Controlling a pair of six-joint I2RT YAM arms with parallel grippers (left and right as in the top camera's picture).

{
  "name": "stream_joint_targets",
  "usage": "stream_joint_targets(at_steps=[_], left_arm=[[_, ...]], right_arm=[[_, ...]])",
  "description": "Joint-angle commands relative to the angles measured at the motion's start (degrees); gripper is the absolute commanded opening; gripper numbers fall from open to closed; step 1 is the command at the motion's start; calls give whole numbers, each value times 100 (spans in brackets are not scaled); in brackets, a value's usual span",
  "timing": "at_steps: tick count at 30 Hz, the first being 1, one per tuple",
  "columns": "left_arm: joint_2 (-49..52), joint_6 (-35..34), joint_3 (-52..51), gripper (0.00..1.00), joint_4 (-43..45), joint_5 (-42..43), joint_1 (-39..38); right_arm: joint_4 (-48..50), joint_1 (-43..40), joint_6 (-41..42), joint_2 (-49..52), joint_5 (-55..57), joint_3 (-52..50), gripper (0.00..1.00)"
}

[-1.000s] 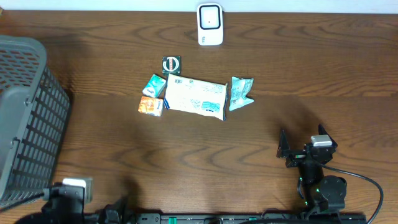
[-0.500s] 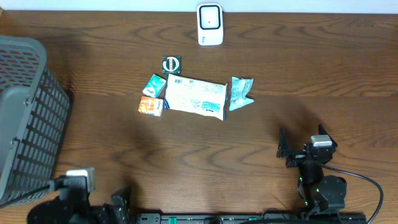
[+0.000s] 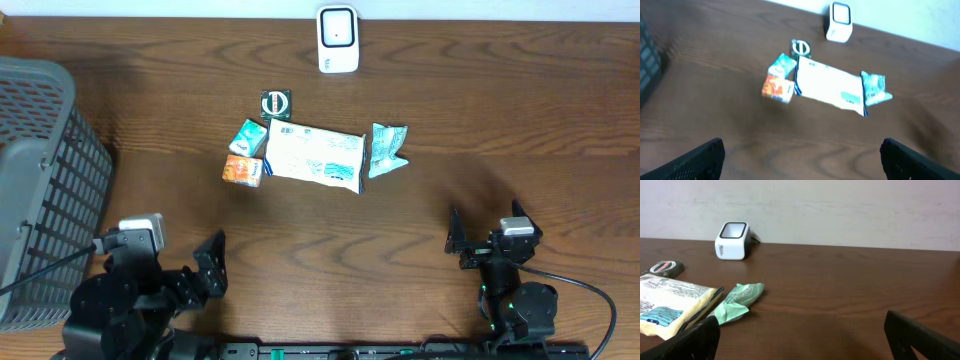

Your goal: Scan the item barcode

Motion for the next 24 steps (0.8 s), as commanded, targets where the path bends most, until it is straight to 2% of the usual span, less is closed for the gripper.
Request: stream_joint_targets(at_steps=[1, 7, 12, 24], left_arm=[[-13, -28, -251, 98, 181, -286, 2], [-2, -28, -756, 98, 706, -411, 2], [11, -31, -1069, 98, 769, -776, 2], [59, -31, -1255, 98, 848, -772, 2]], right_arm=[[-9, -2, 59, -24, 4, -20, 99], [-9, -2, 59, -24, 4, -20, 99], [-9, -2, 59, -24, 4, -20, 99], [-9, -2, 59, -24, 4, -20, 99]])
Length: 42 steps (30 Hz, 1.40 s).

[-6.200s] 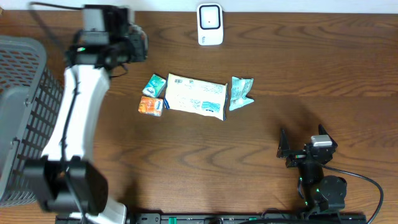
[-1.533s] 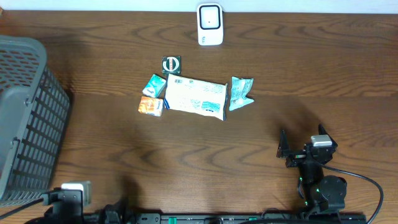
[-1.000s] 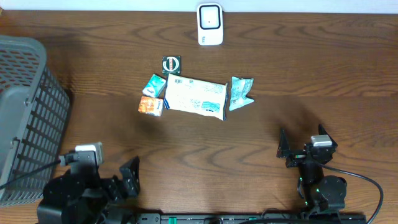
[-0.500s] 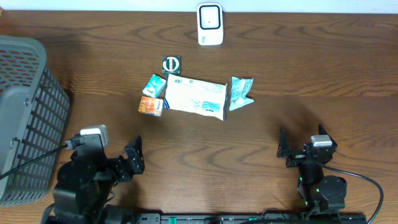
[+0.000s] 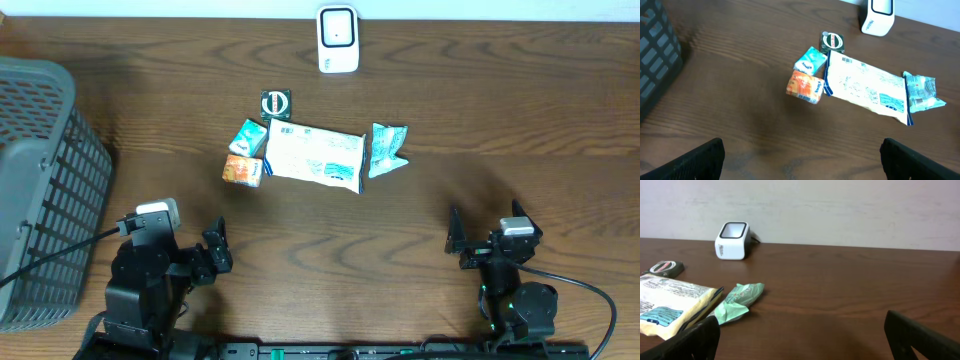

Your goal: Scan the item barcode

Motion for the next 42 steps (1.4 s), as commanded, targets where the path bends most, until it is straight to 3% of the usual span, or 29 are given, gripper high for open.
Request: stream_joint_targets(at_steps=[1, 20, 27, 35, 40, 42], left_arm=[[17, -31, -35, 98, 9, -94, 0], [17, -31, -35, 98, 9, -94, 0], [17, -31, -35, 98, 9, -94, 2], [17, -31, -35, 98, 9, -94, 0], [17, -31, -35, 98, 9, -94, 2], [17, -31, -35, 98, 9, -94, 0]], right_arm=[[-11, -2, 59, -24, 4, -20, 99], [142, -2, -2, -26, 155, -20, 99], [850, 0, 1467, -26, -1792, -20, 99], [2614, -2, 1626, -24, -1530, -20, 99], [4468, -2, 1622, 33, -367, 35, 99], [4662, -2, 1508, 166, -136, 225, 99]])
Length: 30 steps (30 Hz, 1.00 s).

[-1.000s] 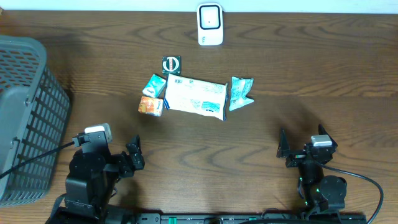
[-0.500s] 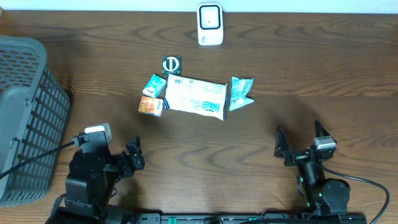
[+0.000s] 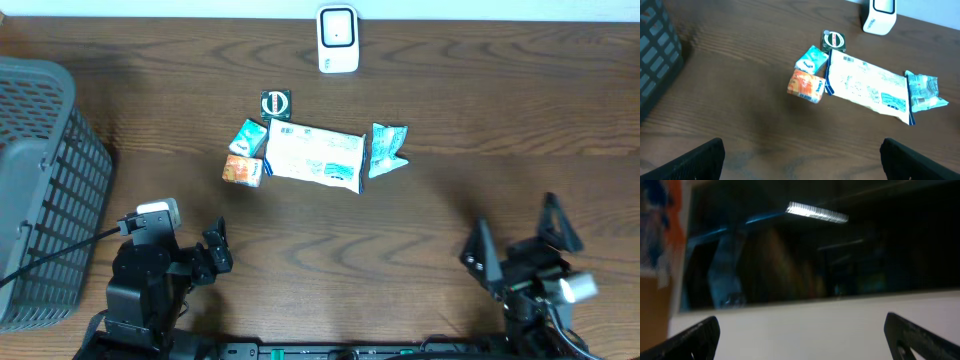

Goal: Scan the item barcode
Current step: 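Swing the right gripper toward the green wipes pack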

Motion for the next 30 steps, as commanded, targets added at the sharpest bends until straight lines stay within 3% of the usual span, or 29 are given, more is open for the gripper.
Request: stream_joint_targets(at_steps=[1, 5, 11, 17, 21, 26, 30], left_arm=[[2, -31, -11, 98, 9, -74, 2], [2, -31, -11, 98, 9, -74, 2], [2, -31, -11, 98, 9, -74, 2], [2, -31, -11, 97, 9, -74, 2], [2, -31, -11, 98, 9, -74, 2], [4, -31, -11, 98, 9, -74, 2], [2, -31, -11, 98, 9, -74, 2]], right_arm=[[101, -2, -111, 247, 667, 339, 99], [-551, -2, -673, 1045, 455, 1222, 99], [-2369, -2, -1589, 3060, 461, 3143, 99], [-5816, 11, -1589, 5292, 131, 5593, 99], [-7283, 20, -1558, 6373, -546, 6529, 99], [-7637, 20, -1460, 7302, -2260, 6675, 99], [-7746, 20, -1316, 7912, -2920, 6673, 99]])
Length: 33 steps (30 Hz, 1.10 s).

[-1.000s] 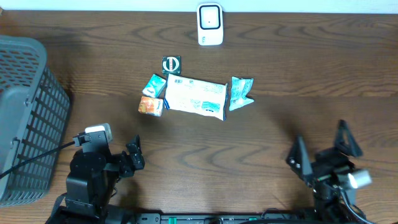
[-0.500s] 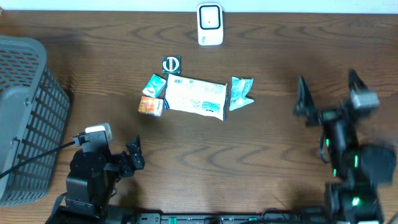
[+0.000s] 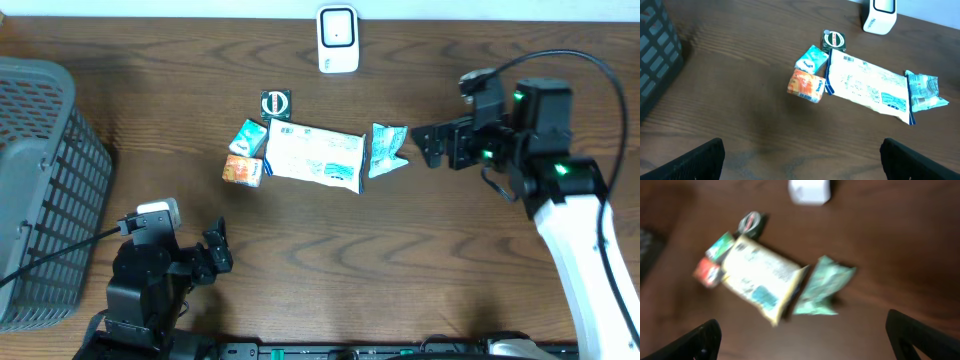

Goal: Scan the item barcode
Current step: 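Swing the right gripper toward the green wipes pack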

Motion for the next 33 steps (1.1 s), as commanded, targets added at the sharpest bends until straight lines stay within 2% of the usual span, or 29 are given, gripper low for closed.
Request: stream_joint_targets(at_steps=[1, 4, 8, 19, 28, 33], left_arm=[[-7, -31, -11, 98, 9, -74, 2], [-7, -31, -11, 98, 9, -74, 2], [-7, -31, -11, 98, 9, -74, 2], [-7, -31, -11, 98, 9, -74, 2], [-7, -31, -11, 98, 9, -74, 0], [-7, -31, -11, 98, 9, -74, 2]], right_arm=[[-11, 17, 214, 358, -1071, 103, 99], [11, 17, 573, 636, -1635, 103, 99], [173, 17, 605, 769, -2643, 103, 99], [592, 208, 953, 785, -2625, 103, 99], [1491, 920, 2269, 787, -584, 142, 99], [1475, 1064, 2302, 793, 216, 673, 99]])
